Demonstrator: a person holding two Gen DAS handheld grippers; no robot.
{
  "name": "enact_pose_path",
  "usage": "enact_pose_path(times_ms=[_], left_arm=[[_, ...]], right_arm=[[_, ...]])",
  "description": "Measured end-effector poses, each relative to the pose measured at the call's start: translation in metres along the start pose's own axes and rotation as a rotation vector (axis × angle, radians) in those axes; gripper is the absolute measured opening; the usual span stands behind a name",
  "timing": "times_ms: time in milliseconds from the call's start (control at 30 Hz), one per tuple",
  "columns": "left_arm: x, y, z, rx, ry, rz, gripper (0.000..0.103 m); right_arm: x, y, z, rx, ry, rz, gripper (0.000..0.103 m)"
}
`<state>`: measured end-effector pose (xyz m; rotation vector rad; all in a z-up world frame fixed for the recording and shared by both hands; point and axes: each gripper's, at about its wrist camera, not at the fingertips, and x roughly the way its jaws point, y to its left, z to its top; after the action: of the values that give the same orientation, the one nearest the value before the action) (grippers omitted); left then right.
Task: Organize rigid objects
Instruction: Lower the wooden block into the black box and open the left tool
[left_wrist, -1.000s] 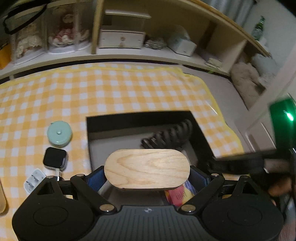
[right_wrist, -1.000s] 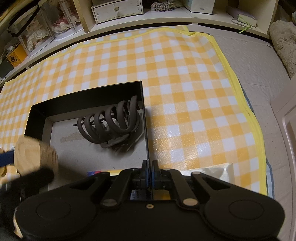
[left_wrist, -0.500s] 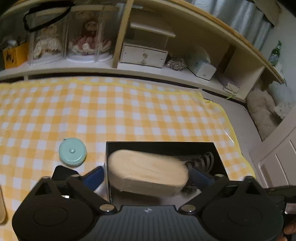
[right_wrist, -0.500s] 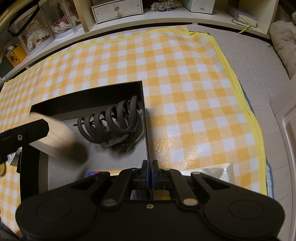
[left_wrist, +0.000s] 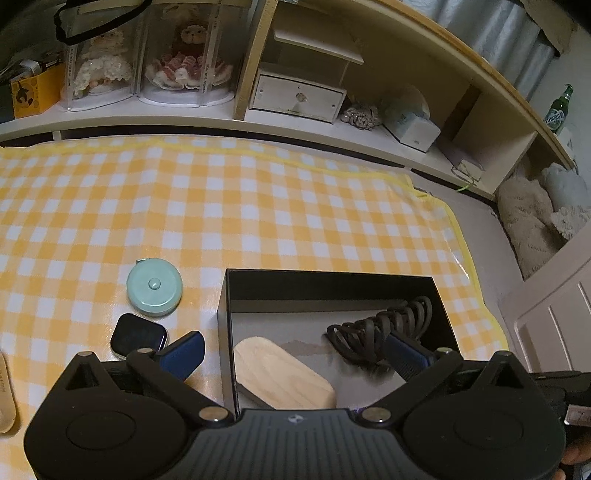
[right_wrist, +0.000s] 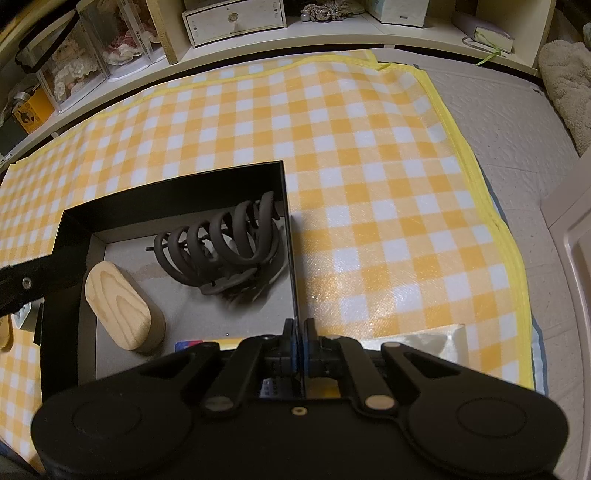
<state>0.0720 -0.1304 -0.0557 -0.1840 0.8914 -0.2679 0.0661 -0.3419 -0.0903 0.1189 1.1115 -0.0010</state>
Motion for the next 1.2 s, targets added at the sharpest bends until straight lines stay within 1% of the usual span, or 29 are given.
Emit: enact_pose_path(times_ms=[133, 233, 367, 500, 600, 700, 800, 933, 1000, 1067, 1133, 1200], left_arm=[[-0.003, -0.001, 0.000, 0.029, 0.016, -0.002, 0.103], [-0.007, -0.002, 0.001, 0.094, 0.047, 0.001, 0.103], [-0.006, 0.002, -0.001, 0.181, 0.122, 0.026, 0.103], [0.001, 0.006, -0.009, 0.226, 0.203, 0.034, 0.103], [0.009, 0.005, -0.017, 0.279, 0.255, 0.058, 0.103], [0.019, -0.001, -0.026, 0.352, 0.294, 0.087, 0.103], [0.030, -0.005, -0.031, 0.389, 0.320, 0.105, 0.103], [0.044, -0.007, -0.032, 0.402, 0.333, 0.145, 0.103], [0.050, -0.006, -0.030, 0.385, 0.327, 0.157, 0.103], [0.053, -0.005, -0.028, 0.356, 0.306, 0.162, 0.103], [0.055, -0.002, -0.024, 0.317, 0.269, 0.157, 0.103], [0.054, 0.001, -0.021, 0.279, 0.225, 0.175, 0.103]], right_arm=[[0.000, 0.000, 0.000, 0.001, 0.000, 0.001, 0.004], [0.000, 0.000, 0.000, 0.000, 0.000, 0.000, 0.004], [0.000, 0.000, 0.000, 0.000, 0.000, 0.000, 0.004], [0.000, 0.000, 0.000, 0.000, 0.000, 0.000, 0.004], [0.000, 0.000, 0.000, 0.000, 0.000, 0.000, 0.004], [0.000, 0.000, 0.000, 0.001, 0.001, 0.000, 0.004], [0.000, 0.000, 0.000, -0.002, 0.000, -0.001, 0.004], [0.000, 0.000, 0.000, 0.001, 0.001, 0.000, 0.004], [-0.001, 0.000, 0.000, 0.000, 0.000, 0.000, 0.004], [-0.001, 0.000, 0.000, 0.001, 0.001, 0.000, 0.004], [-0.001, 0.000, 0.000, 0.001, 0.001, 0.000, 0.004], [-0.001, 0.000, 0.000, 0.001, 0.001, 0.001, 0.004]])
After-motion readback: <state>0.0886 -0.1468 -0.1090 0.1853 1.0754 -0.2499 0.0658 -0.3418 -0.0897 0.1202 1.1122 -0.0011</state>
